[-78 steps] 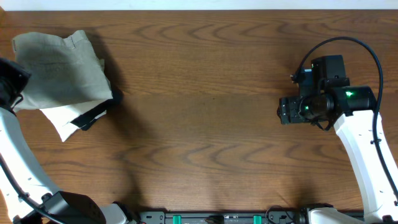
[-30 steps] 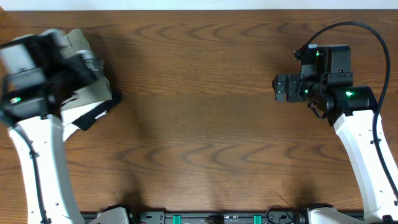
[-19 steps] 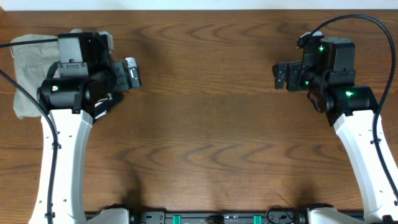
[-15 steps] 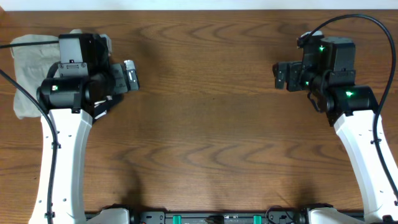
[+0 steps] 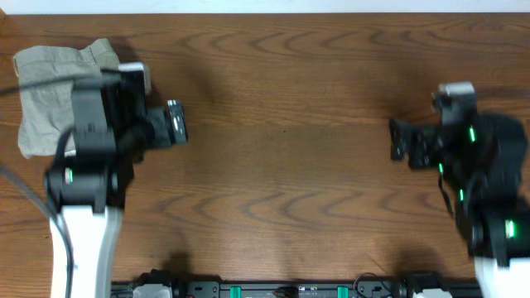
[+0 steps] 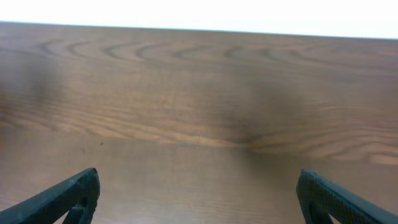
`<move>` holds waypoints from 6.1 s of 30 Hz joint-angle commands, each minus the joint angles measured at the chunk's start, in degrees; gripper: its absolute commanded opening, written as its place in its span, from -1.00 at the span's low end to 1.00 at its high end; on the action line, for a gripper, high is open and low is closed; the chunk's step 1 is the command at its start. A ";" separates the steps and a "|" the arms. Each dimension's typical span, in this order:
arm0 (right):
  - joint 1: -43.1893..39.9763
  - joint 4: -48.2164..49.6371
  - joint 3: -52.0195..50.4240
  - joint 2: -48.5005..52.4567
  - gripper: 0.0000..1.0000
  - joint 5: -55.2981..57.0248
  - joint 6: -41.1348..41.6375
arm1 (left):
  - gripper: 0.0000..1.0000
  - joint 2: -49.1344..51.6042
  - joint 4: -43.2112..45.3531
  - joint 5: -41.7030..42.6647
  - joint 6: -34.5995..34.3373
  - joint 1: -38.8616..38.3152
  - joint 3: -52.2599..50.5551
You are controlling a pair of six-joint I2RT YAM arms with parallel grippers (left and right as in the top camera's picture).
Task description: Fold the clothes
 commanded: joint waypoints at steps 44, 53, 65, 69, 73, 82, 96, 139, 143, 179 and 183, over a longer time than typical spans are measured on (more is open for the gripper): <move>-0.37 -3.87 -29.86 -42.97 0.99 -2.03 -5.99 | 0.96 -11.52 -2.14 -0.26 0.96 -1.14 -16.02; 0.28 18.12 -43.15 -47.08 0.99 -4.70 -6.05 | 0.96 -11.52 -2.14 -0.26 0.96 -1.14 -16.02; 1.05 38.77 -57.11 -47.10 0.99 -4.37 -6.71 | 0.96 -11.52 -2.14 -0.26 0.96 -1.14 -16.02; 1.07 38.75 -57.09 -47.10 0.98 -3.96 -9.92 | 0.96 -11.52 -2.14 -0.26 0.96 -1.14 -16.02; 1.07 38.60 -57.09 -47.10 0.98 -3.26 -10.05 | 0.96 -11.52 -2.14 -0.26 0.98 -1.14 -16.02; 1.07 38.58 -57.09 -47.10 0.98 -2.73 -11.13 | 0.96 -11.52 -2.14 -0.26 0.96 -1.14 -16.02; 1.07 38.73 -57.09 -47.08 0.98 -3.19 -10.67 | 0.96 -11.52 -2.14 -0.26 0.96 -1.14 -16.02; 1.07 38.75 -57.09 -47.08 0.99 -3.19 -10.67 | 0.96 -18.01 -3.48 -3.91 2.93 -1.14 -16.76; 1.07 38.75 -57.09 -47.08 0.99 -3.19 -10.67 | 0.96 -25.83 -3.52 -5.81 2.97 -1.14 -21.18; 1.07 38.75 -57.09 -47.08 0.99 -3.19 -10.67 | 0.96 -60.78 41.62 -6.56 1.31 -1.33 -69.00; 1.07 38.75 -57.09 -47.08 0.98 -3.19 -10.67 | 0.96 -60.76 41.57 -6.69 0.72 -1.44 -69.00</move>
